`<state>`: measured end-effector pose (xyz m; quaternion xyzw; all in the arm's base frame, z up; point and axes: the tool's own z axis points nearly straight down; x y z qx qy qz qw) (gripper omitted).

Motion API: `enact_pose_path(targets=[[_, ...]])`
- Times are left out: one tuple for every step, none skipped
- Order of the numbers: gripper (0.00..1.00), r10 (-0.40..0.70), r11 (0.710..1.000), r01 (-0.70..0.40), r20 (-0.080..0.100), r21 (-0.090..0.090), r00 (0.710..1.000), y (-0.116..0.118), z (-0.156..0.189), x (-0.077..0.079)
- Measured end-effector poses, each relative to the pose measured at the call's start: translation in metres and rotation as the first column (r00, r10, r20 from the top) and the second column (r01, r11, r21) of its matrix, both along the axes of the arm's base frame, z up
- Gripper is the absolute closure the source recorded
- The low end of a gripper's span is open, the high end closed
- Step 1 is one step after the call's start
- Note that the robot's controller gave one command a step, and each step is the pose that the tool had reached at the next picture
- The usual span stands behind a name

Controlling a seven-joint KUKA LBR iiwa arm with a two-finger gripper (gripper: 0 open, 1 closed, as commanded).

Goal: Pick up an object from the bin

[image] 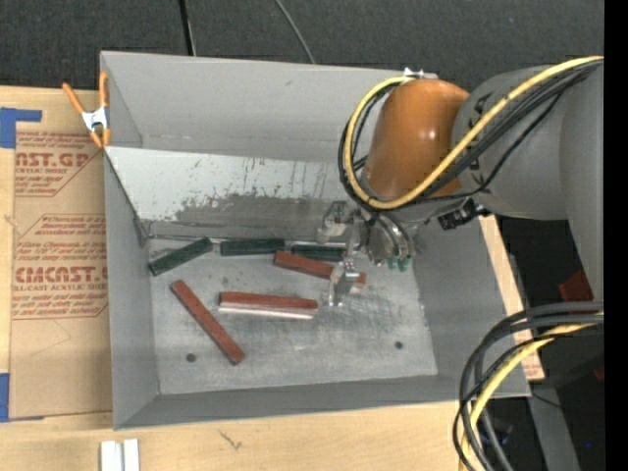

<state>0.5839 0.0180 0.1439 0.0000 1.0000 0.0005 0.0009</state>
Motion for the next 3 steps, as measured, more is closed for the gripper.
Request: enact_pose_path(targets=[[0.0, 0.0, 1.0, 0.0, 0.0, 0.0, 1.0, 0.0, 0.0, 0.0], [1.0, -0.001, 1.0, 0.001, 0.046, 0.003, 0.999, 0.038, -0.061, -0.006], [1.0, 0.0, 1.0, 0.0, 0.037, 0.003, 0.999, 0.038, -0.061, -0.008]])
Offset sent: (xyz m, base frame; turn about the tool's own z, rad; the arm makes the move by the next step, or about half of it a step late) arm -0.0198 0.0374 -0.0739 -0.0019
